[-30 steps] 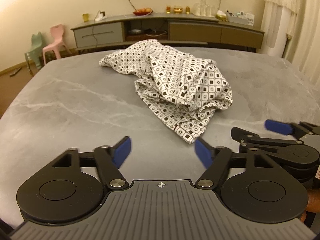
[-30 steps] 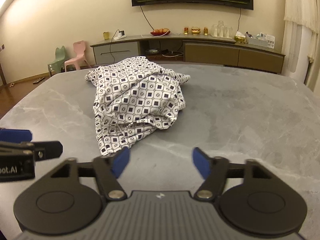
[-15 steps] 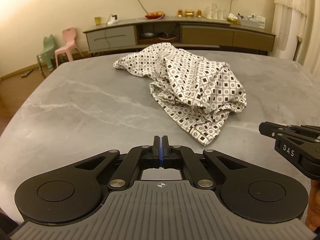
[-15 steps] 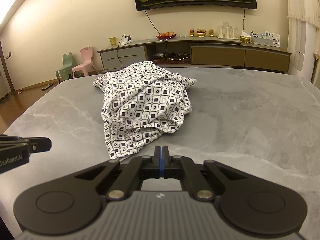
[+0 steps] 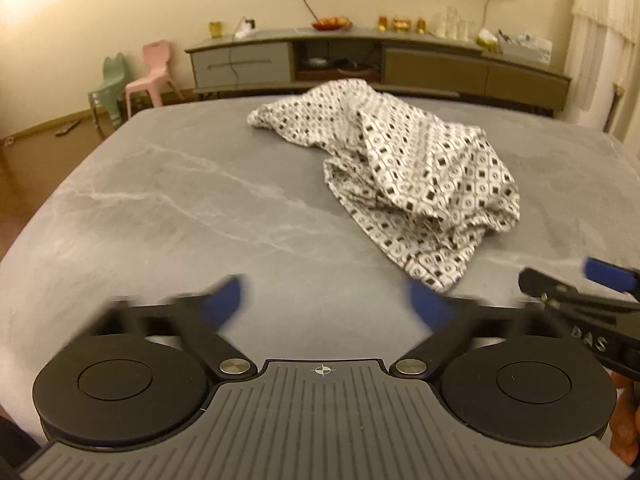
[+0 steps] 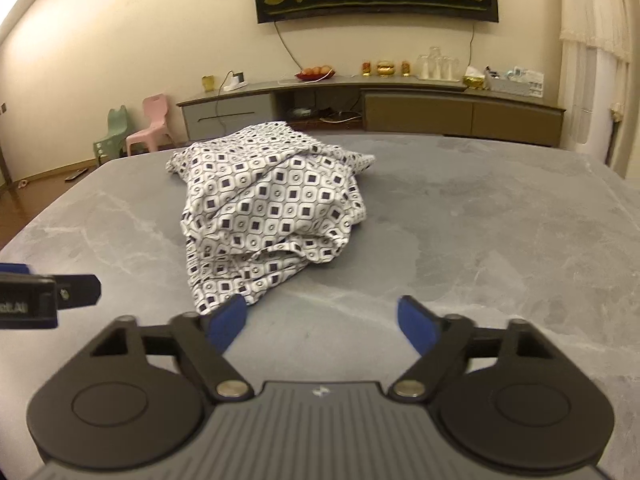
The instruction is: Fold clothes
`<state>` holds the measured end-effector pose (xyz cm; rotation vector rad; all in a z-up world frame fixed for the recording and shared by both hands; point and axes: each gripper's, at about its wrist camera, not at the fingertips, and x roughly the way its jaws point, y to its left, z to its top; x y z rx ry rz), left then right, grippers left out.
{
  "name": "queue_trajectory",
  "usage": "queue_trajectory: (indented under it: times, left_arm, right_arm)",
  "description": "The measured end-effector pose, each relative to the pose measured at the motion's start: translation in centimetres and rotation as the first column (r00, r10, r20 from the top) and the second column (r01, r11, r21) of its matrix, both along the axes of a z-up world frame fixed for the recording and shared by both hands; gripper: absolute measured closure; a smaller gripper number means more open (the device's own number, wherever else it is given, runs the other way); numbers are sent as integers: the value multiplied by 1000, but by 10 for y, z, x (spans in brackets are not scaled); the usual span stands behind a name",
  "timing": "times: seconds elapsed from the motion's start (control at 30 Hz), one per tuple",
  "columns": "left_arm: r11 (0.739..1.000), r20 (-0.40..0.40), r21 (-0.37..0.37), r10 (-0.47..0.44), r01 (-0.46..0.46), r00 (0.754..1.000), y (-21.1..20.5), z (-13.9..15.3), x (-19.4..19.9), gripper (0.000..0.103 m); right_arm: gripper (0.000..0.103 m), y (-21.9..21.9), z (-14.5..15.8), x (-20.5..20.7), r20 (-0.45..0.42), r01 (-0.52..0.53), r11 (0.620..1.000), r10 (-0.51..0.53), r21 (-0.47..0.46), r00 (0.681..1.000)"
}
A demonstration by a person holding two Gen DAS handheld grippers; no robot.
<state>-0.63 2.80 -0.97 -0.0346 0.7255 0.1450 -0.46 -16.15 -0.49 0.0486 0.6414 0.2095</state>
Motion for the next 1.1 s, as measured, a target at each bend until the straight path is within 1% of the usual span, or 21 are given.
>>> queue_trajectory:
  times: [0.2,0.27,0.3,0.37,0.43,0.47,0.5,0.53,0.57,0.63,0.67,0.7,0.73,0.77,0.8,0.87,0.9,0.97,1.0,1.07,1.1]
  left_arm:
    - [993,-11,-110,50,-51,999,29,-13,18,12]
    - [987,-16,-147,67,-68,998,39,-17,24,12]
    - [983,-18,-165,75,-77,997,44,-19,27,12]
    - [978,-18,-192,82,-84,996,51,-22,34,12]
    - [976,-9,-206,73,-74,997,52,-22,41,12]
    - [975,-4,-213,69,-69,998,53,-22,45,12]
    - [974,0,-219,65,-64,998,54,-22,49,12]
    - [972,5,-226,61,-59,998,55,-22,53,12]
    - [971,10,-233,57,-53,998,56,-22,57,12]
    - [968,19,-246,49,-43,999,57,-22,64,12]
    - [967,24,-252,46,-38,999,58,-22,68,11]
    - [965,29,-259,42,-33,999,59,-22,72,11]
    - [964,33,-265,38,-28,999,60,-22,76,11]
    - [962,38,-272,34,-22,999,61,-23,79,11]
    - [960,43,-278,30,-17,999,62,-23,83,10]
    - [957,42,-291,2,10,999,55,-26,93,10]
    - [956,33,-293,-22,31,999,44,-30,98,10]
    - [953,15,-292,-73,74,997,20,-39,107,10]
    - [952,4,-288,-106,103,994,6,-43,110,10]
    - [949,-6,-268,-173,165,985,-20,-51,111,13]
    - [949,-5,-252,-199,191,980,-31,-53,111,16]
  right_arm:
    - [15,6,5,17,-6,-23,1000,23,-20,1000]
    - [9,13,14,29,28,-43,999,44,-15,999]
    - [2,20,17,35,48,-54,998,55,-19,997]
    - [0,41,19,55,72,-105,993,108,-45,992]
    - [2,67,13,75,62,-169,979,176,-110,982]
    - [8,79,9,84,51,-197,968,207,-157,977]
    - [54,90,4,92,32,-224,953,235,-202,971]
    - [93,97,2,102,0,-242,942,249,-234,969]
    - [93,97,5,110,-12,-232,941,237,-244,972]
    - [98,83,28,110,54,-198,958,213,-207,976]
    - [98,68,51,102,101,-174,973,190,-148,977]
    - [98,52,71,91,135,-164,985,170,-59,976]
    - [99,25,94,77,162,-166,983,152,78,975]
    - [99,-1,114,62,186,-166,964,128,207,974]
    - [99,-27,124,48,200,-153,941,94,301,975]
    - [99,-67,121,30,190,-69,925,-3,374,982]
    - [99,-85,108,29,154,2,931,-63,366,986]
    - [98,-115,65,43,17,154,932,-169,329,986]
    - [98,-126,43,49,-49,212,921,-207,328,977]
    - [98,-141,14,56,-156,279,890,-237,361,959]
    - [98,-143,10,58,-178,275,879,-221,391,959]
